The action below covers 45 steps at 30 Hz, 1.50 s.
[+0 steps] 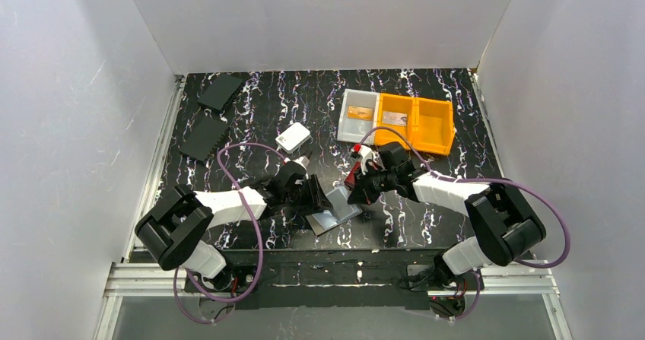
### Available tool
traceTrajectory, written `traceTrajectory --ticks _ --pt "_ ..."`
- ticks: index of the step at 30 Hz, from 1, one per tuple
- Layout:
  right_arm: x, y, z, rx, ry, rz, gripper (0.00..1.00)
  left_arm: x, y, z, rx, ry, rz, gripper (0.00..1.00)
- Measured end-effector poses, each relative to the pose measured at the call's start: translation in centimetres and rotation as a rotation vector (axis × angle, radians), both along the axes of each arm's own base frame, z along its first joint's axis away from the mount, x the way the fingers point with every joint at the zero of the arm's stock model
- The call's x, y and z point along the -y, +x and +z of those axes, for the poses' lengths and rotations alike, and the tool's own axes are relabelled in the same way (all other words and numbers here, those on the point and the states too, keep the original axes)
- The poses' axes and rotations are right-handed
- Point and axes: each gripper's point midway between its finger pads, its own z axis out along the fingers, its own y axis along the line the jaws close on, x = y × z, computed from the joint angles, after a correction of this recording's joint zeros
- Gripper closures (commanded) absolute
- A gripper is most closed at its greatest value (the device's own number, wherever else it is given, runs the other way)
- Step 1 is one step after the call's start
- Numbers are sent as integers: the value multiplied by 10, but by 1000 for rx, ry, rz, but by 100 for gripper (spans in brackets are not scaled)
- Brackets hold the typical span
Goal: Take the credit cards out of the card holder
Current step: Remove the credit card from the card holder.
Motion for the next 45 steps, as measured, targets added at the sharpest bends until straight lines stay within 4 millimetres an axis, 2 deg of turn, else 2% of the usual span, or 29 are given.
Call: traceTrajectory --ticks 13,19,24,29,34,45 --pt "10 10 -8 65 -70 -22 99 -3 0 -6 6 11 3 66" --pt "10 7 -11 82 -101 -2 98 -3 -1 -7 8 10 3 67" --pt "4 -1 -5 82 -96 58 95 -4 -1 -8 7 12 2 67" --pt "0 4 8 110 -99 95 91 -6 -2 -9 11 13 2 68" --pt "-3 4 23 150 -77 152 91 -6 -2 -9 14 14 0 68" --pt "-9 -11 15 123 -90 206 93 -8 -4 -10 18 11 1 69"
